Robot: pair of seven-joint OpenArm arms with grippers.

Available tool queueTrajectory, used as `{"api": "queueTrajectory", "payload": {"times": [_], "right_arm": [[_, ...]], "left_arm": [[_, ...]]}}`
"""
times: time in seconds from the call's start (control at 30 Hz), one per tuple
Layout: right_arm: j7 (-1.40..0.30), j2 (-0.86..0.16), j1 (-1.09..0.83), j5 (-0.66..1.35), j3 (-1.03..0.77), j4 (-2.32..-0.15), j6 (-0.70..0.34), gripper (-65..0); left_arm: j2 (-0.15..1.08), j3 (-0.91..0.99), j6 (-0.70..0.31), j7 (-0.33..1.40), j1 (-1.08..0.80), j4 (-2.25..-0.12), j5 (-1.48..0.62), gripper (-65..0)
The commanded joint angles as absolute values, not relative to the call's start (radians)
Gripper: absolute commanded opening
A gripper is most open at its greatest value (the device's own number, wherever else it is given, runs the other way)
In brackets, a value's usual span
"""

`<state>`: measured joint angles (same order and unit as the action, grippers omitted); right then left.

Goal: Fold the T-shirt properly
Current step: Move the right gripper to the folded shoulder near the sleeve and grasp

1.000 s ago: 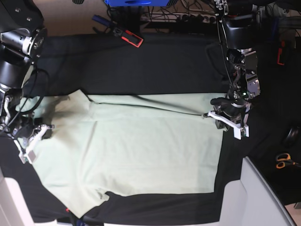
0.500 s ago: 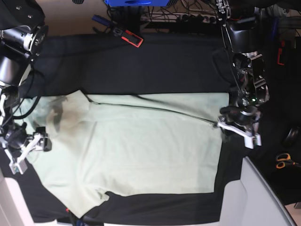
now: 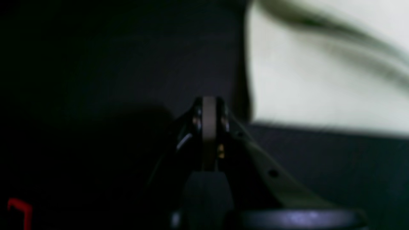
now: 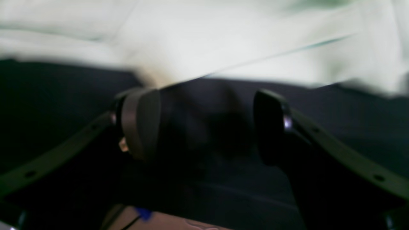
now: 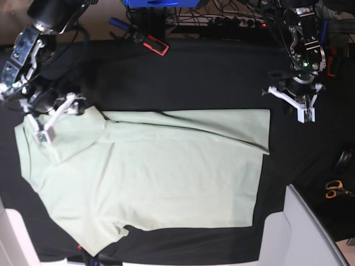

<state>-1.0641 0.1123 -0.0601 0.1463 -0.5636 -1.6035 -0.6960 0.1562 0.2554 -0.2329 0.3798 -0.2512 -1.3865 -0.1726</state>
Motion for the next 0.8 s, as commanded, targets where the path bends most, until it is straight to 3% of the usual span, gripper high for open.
{"api": "queueTrajectory", "payload": {"times": [0.0,0.23,0.77], "right_arm": [[-1.043,0.104,-0.051,0.176,-0.567,-1.616,-0.698,-21.6],[-1.044,0.085,-0.065,0.433,-0.570,-1.463,-0.698,-21.6],[-1.000,0.085,-0.002,0.446,-0.575,-1.290,-0.698,-21.6]], "left_arm": [[0.160,0.257,-0.231,0.363,-0.266,-1.409,-0.154,-65.0],[0.157,0.259,-0.231,0.361,-0.291,-1.408,-0.133,-65.0],[0.156,0.259,-0.231,0.361,-0.289,-1.409,-0.133,-65.0]]}}
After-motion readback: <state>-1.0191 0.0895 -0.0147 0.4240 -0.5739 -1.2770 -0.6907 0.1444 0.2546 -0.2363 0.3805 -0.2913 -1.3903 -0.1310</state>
